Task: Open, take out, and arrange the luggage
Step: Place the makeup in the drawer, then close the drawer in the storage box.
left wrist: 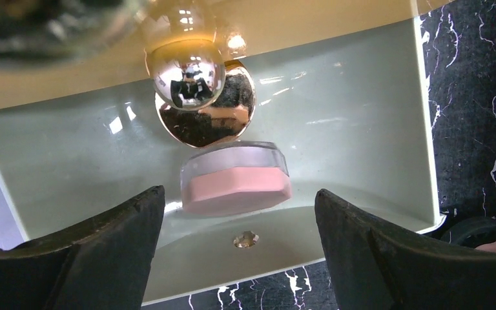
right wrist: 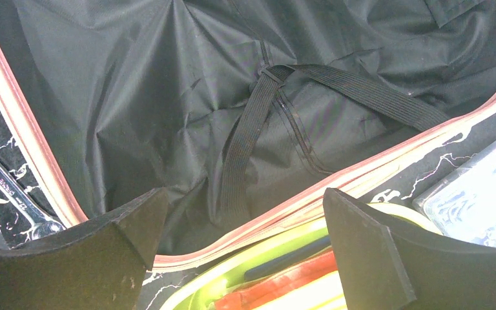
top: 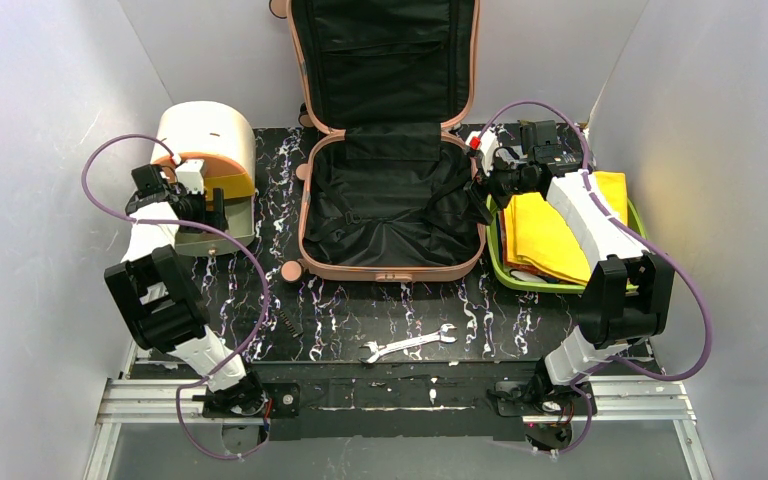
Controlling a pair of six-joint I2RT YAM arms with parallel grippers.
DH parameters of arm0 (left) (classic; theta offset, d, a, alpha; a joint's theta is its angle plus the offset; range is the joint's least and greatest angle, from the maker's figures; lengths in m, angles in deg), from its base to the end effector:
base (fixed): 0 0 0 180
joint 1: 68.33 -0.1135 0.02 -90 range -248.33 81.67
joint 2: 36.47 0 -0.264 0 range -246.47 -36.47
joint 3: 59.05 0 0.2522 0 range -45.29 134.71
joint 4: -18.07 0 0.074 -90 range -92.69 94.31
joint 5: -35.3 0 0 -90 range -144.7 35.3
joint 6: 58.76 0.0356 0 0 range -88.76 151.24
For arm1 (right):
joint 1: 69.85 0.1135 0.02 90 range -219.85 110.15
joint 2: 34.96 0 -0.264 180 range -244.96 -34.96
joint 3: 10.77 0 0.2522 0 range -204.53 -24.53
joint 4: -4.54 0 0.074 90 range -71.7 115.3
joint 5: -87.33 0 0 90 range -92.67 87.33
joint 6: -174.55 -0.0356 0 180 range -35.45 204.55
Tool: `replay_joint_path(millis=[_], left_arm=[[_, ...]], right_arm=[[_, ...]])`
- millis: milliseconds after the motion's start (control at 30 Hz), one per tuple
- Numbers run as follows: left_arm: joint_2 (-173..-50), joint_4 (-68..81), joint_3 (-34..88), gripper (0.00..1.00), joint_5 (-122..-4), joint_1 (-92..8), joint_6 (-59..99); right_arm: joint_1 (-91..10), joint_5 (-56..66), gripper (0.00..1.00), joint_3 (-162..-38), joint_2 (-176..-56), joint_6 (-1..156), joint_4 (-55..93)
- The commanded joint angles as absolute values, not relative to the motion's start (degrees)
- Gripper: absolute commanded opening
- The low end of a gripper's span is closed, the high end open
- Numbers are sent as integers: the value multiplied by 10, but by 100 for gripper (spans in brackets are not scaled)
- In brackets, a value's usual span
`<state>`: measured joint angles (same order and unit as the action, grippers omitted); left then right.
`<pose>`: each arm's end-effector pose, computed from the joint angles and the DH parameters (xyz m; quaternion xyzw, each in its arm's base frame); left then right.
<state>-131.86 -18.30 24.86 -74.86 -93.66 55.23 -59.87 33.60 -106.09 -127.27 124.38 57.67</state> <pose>0.3343 0.1447 0.2465 0.0522 0.9194 -0.0007 0.3899 0.3394 0.0811 0.3117 -0.4725 0.7656 0.1993 0.3885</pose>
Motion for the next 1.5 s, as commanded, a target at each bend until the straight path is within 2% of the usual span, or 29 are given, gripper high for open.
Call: replay_joint_path(millis=[0,133,367,533,700,833,900,1033,1267,1467], left_arm=[[-1329,-203,258,87,-722,-939,541],[-1312,-209,264,97,-720,-940,535],[-1238,-223,249,98,-732,-942,538],[-1217,-238,241,96,-724,-945,554],[-1164,-306,226,95,-794,-968,603],[-1127,-371,201,86,-813,-970,667],[-1112,-373,175,85,-797,-969,680],[-1097,-311,110,90,-769,-970,671],[-1142,-193,60,89,-755,-970,612],[-1146,-6,2,87,-760,-970,567]], right_arm=[[-600,355,100,-1065,-1273,1243,583],[-600,356,100,-1064,-1273,1243,583],[-600,361,100,-1065,-1274,1241,583],[-600,363,100,-1065,-1274,1241,585],[-600,363,100,-1063,-1269,1243,583],[-600,367,100,-1064,-1271,1243,584],[-600,368,100,-1064,-1269,1242,584],[-600,374,100,-1062,-1262,1241,583],[-600,382,100,-1053,-1257,1235,575],[-600,383,100,-1051,-1261,1229,572]])
